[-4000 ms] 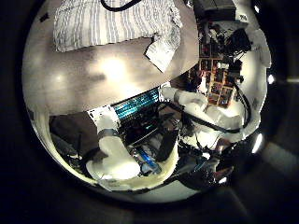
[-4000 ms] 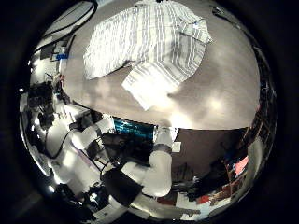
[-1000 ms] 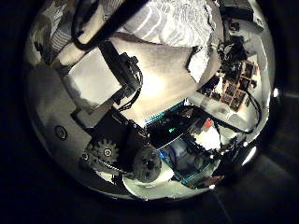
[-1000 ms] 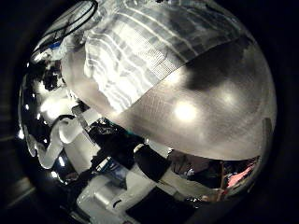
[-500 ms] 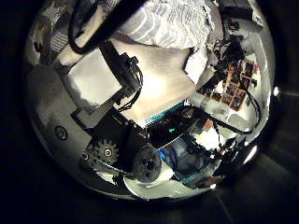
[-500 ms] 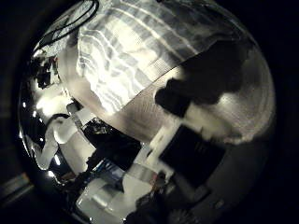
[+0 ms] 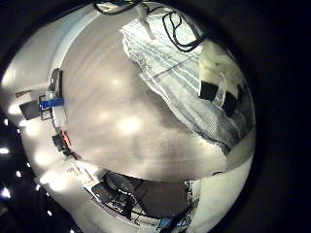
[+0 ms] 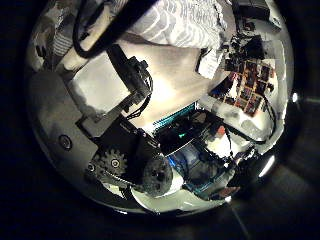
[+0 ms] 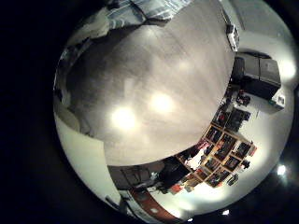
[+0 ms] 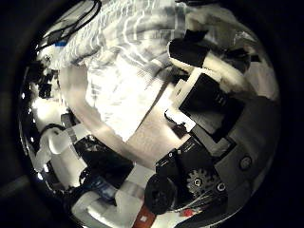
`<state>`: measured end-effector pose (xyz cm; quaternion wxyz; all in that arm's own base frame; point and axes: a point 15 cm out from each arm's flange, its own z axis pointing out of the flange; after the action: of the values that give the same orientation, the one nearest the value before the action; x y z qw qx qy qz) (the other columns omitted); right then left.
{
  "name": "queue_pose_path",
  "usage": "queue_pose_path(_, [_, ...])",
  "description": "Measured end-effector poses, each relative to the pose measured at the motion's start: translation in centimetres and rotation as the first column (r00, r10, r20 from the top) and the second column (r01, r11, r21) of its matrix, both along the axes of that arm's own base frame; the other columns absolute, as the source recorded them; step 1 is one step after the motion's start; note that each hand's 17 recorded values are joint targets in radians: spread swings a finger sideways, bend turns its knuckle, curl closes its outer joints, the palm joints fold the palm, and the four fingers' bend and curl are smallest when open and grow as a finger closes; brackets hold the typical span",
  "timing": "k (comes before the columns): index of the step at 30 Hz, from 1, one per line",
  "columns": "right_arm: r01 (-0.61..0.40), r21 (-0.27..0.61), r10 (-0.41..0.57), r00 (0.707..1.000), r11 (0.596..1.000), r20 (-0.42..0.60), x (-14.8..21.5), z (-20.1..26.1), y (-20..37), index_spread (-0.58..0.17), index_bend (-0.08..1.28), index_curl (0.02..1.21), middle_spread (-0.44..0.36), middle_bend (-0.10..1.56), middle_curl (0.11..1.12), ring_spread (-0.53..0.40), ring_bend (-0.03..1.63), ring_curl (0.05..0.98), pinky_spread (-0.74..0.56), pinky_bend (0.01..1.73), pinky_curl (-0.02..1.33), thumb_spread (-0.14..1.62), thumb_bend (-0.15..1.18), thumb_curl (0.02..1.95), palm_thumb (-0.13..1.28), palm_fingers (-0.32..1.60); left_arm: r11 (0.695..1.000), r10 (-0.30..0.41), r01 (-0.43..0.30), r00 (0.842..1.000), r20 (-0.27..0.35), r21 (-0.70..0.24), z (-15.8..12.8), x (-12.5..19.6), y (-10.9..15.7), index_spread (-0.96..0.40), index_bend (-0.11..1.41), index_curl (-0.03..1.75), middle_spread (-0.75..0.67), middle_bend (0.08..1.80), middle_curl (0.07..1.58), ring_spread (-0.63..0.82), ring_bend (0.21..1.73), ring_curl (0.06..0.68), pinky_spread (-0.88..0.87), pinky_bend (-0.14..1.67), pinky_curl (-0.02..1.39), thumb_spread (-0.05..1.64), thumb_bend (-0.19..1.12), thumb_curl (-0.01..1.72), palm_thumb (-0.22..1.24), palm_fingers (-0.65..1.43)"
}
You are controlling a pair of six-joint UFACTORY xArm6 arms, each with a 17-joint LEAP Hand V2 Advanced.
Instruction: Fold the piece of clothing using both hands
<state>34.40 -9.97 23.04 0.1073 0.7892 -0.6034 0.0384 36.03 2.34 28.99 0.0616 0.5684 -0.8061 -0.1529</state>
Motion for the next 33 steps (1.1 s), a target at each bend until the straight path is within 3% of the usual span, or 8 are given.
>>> queue_pose_path(8, [-0.012,0.046,0.002,0.979,0.999,0.205,-0.6,7.2,1.0,-0.332,1.03,0.85,-0.227,1.17,0.86,-0.239,1.36,0.617,-0.30,1.36,0.51,1.16,-0.01,0.47,0.89,1.16,0.998,-0.048,0.048,0.999,0.008,-0.027,3.4,-2.6,-0.2,-0.75,0.22,1.38,-0.57,0.90,0.95,-0.48,1.25,0.495,-0.70,0.88,0.68,1.11,-0.01,0.58,0.74,1.08])
queue_pose_path(12, [-0.017,0.101,-0.004,0.978,0.995,0.207,-2.0,9.0,2.4,-0.309,1.06,0.87,-0.211,1.19,0.87,-0.227,1.37,0.629,-0.28,1.36,0.53,1.16,-0.01,0.48,0.88,1.15,0.997,-0.064,0.064,0.998,0.012,-0.041,4.8,-3.5,-0.6,-0.75,0.22,1.39,-0.57,0.89,0.95,-0.48,1.25,0.496,-0.70,0.88,0.68,1.11,-0.02,0.58,0.74,1.08])
queue_pose_path(19, [-0.021,0.166,-0.029,0.955,0.986,0.295,-2.1,16.0,4.0,-0.281,1.07,0.88,-0.195,1.21,0.87,-0.212,1.39,0.640,-0.27,1.37,0.55,1.18,-0.01,0.50,0.90,1.15,0.995,-0.079,0.078,0.997,-0.008,-0.062,7.5,-5.8,-0.5,-0.75,0.21,1.41,-0.58,0.89,0.96,-0.48,1.24,0.494,-0.70,0.87,0.69,1.10,-0.01,0.58,0.73,1.09])
queue_pose_path(25, [-0.028,0.192,-0.049,0.922,0.981,0.385,-0.6,20.9,4.6,-0.268,1.08,0.88,-0.185,1.22,0.87,-0.207,1.39,0.644,-0.27,1.36,0.57,1.17,-0.01,0.52,0.93,1.15,0.995,-0.058,0.061,0.998,0.037,-0.074,9.5,-5.9,0.5,-0.74,0.20,1.41,-0.58,0.88,0.96,-0.48,1.23,0.495,-0.71,0.86,0.69,1.10,-0.02,0.58,0.73,1.09])
queue_pose_path(33, [-0.011,0.227,-0.077,0.923,0.974,0.376,5.1,22.6,4.5,-0.257,1.09,0.88,-0.178,1.23,0.86,-0.205,1.39,0.649,-0.27,1.35,0.58,1.16,-0.02,0.54,0.93,1.15,0.995,-0.036,0.040,0.998,0.041,-0.086,10.0,-3.3,0.3,-0.74,0.20,1.41,-0.59,0.88,0.96,-0.48,1.23,0.495,-0.71,0.85,0.70,1.10,-0.01,0.57,0.72,1.09])
